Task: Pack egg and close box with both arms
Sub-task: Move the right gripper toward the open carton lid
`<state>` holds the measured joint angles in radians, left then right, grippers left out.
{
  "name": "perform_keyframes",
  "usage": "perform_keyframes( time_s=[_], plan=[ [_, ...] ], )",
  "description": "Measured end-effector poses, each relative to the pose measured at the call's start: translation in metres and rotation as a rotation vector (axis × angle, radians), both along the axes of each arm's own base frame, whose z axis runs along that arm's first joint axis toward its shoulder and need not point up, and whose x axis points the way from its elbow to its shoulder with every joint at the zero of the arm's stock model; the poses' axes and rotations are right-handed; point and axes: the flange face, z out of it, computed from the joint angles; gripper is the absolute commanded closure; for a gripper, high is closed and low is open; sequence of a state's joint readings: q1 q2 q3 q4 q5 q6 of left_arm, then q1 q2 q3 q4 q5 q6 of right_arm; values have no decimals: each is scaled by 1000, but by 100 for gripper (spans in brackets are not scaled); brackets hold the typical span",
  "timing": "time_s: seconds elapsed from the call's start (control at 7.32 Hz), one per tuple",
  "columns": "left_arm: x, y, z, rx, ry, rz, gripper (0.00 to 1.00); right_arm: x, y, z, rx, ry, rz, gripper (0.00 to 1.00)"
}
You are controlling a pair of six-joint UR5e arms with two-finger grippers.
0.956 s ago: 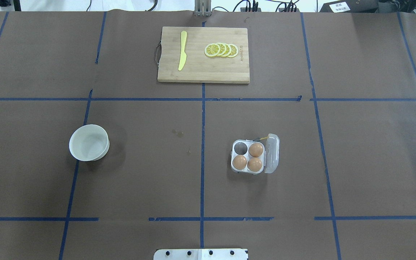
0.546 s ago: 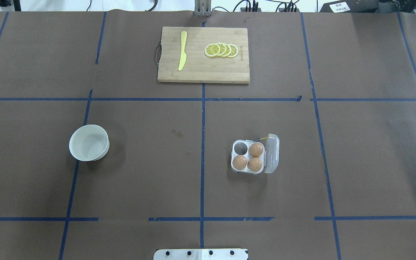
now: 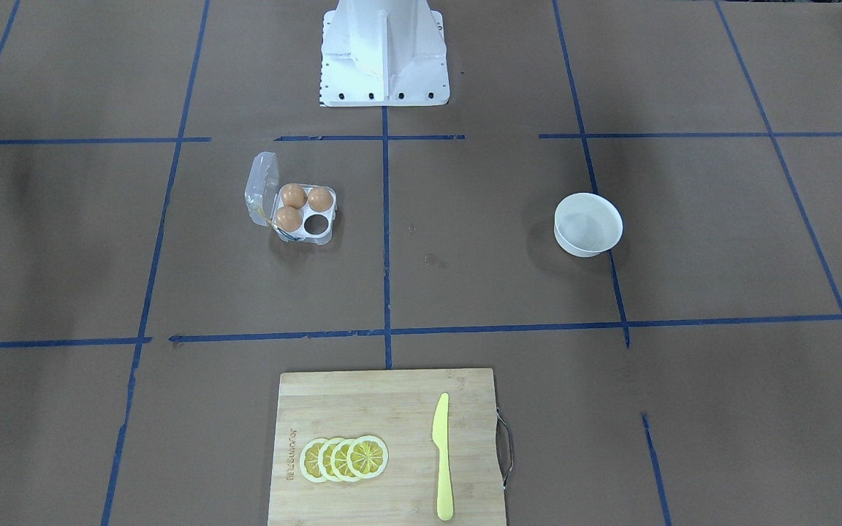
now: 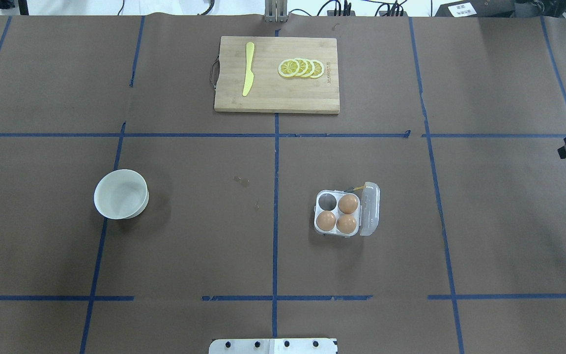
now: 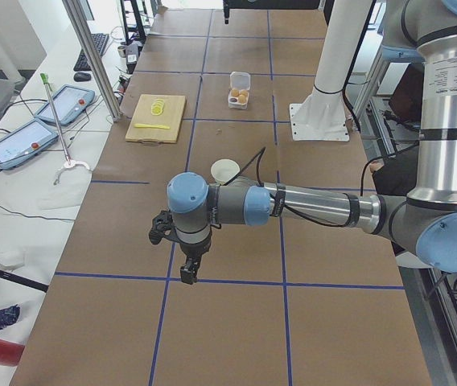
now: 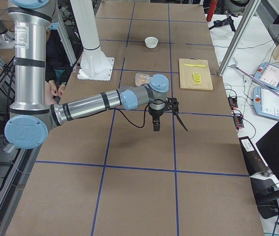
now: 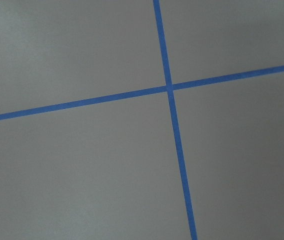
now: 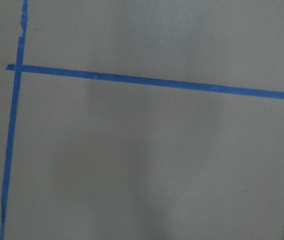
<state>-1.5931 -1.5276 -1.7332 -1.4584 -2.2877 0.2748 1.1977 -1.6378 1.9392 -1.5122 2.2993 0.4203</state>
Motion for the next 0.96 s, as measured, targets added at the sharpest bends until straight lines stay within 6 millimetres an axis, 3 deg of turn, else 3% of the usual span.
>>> perform_keyframes(
  time_s=[0.41, 0.55, 0.96],
  plan=[
    [3, -2, -4, 8, 31, 4, 0, -96, 29, -33, -19, -23, -26, 0],
    [3, -5, -7, 14, 33, 5, 0, -134, 43, -55, -24, -59, -7, 0],
    [4, -8, -10, 20, 35, 6, 0, -257, 82, -145, -53, -140, 82, 0]
  ],
)
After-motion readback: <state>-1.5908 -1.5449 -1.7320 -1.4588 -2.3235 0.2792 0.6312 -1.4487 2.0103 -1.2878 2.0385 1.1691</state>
